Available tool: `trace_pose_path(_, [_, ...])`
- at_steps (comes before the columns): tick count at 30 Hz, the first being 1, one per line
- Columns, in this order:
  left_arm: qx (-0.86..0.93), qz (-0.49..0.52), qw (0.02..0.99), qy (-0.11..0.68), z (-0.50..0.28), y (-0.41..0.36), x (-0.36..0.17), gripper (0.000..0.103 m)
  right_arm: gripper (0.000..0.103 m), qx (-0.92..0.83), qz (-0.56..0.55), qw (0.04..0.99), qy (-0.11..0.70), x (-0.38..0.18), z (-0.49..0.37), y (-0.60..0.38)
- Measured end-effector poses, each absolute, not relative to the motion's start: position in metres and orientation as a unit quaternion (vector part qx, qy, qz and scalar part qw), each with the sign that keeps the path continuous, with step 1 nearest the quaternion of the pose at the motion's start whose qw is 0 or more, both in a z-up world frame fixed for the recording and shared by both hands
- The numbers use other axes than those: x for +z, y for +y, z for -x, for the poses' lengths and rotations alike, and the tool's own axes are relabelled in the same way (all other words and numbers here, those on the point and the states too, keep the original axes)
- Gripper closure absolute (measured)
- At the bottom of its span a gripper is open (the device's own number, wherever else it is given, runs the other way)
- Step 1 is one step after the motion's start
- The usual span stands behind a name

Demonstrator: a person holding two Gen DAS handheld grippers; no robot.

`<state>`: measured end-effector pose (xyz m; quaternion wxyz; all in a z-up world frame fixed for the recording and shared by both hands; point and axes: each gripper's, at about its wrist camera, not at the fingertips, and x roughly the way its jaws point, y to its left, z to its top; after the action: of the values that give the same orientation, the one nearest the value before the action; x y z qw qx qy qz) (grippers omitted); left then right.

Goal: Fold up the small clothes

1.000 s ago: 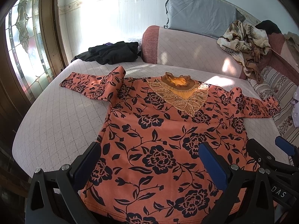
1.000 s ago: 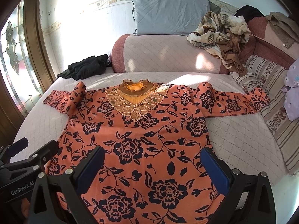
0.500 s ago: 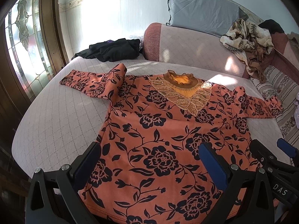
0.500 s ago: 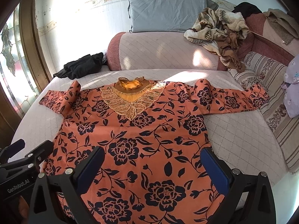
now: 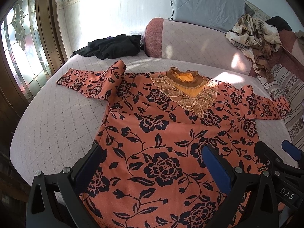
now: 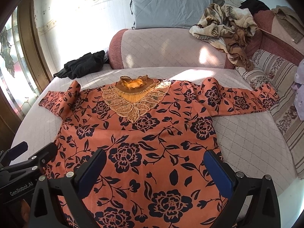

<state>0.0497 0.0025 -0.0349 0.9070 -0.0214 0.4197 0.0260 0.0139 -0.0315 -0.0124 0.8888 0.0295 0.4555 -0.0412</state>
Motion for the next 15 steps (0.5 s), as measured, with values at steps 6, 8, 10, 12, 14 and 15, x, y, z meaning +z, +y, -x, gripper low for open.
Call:
trace_pose_path(6, [0.047, 0.082, 0.903, 0.418, -0.076, 0.057, -0.044, 0.0, 0.0, -0.043, -0.09, 0.886, 0.452, -0.015, -0.034, -0.092])
trace_pose_path(8, [0.085, 0.123, 0.896, 0.417, -0.091, 0.099, -0.052, 0.0, 0.0, -0.06, -0.15, 0.881, 0.445, -0.018, -0.043, -0.144])
trace_pose_path(10, [0.136, 0.156, 0.886, 0.415, -0.106, 0.142, -0.065, 0.0, 0.0, -0.097, -0.211, 0.877, 0.421, -0.026, -0.049, -0.207])
trace_pose_path(12, [0.194, 0.171, 0.87, 0.42, -0.12, 0.181, -0.084, 0.0, 0.0, -0.151, -0.278, 0.858, 0.405, -0.042, -0.056, -0.278])
trace_pose_path(14, [0.241, 0.182, 0.853, 0.426, -0.129, 0.212, -0.103, 0.0, 0.0, -0.187, -0.345, 0.834, 0.388, -0.063, -0.066, -0.345])
trace_pose_path(15, [0.26, 0.187, 0.844, 0.43, -0.133, 0.224, -0.112, 0.0, 0.001, -0.207, -0.374, 0.819, 0.384, -0.075, -0.072, -0.376])
